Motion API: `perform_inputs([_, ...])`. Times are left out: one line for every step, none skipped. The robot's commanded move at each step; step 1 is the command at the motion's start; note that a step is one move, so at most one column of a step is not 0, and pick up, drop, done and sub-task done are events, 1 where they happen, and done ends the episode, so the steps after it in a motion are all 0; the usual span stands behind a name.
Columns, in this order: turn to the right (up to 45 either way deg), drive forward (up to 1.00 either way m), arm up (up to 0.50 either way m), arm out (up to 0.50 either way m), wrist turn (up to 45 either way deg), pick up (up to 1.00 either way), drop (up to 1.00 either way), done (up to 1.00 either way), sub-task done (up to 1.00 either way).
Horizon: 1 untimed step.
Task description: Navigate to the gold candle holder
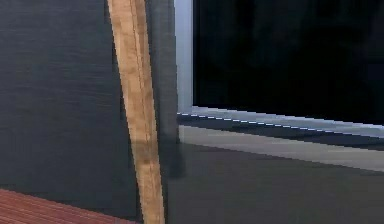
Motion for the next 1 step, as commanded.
perform_inputs([0.0, 0.35, 0.00, 0.00, 0.0, 0.00, 0.00, 0.00, 0.00])
